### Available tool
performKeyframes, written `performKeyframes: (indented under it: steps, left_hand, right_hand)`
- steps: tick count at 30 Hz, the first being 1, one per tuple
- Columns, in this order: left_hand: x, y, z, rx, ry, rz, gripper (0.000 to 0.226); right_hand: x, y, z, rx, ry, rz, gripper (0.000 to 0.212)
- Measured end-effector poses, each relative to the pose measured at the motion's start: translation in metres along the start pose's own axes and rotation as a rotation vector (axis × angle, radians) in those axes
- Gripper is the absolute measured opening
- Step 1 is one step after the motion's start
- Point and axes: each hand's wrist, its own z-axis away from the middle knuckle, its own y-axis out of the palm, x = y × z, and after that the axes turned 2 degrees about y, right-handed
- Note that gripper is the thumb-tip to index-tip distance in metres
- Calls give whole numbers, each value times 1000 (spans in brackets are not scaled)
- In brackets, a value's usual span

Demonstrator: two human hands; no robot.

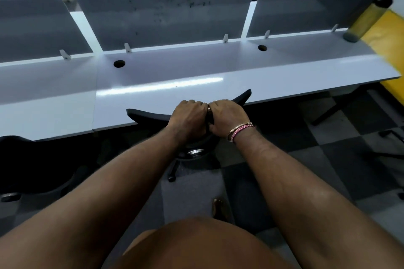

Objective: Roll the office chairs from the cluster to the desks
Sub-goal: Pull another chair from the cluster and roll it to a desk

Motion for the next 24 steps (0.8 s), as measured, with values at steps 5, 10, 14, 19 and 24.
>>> performKeyframes:
  steps: [5,10,14,19,24]
  left_hand:
    - [-35,-13,-16,4,118,-12,19]
    - [-94,-24,-34,20,230,-26,26]
    - [-156,-37,-55,-1,338,-50,28]
    - [-248,-53,-91,-5,419,-36,29]
    - [-351,-60,-129,-37,492,-31,33]
  right_hand:
    - [-22,-14,37,-7,144,5,32]
    - [-60,-25,86,-8,253,68,35]
    - [-104,-35,134,-35,352,77,36]
    - [-178,-50,192,-58,451,88,38]
    - [-259,-65,258,-58,538,118,36]
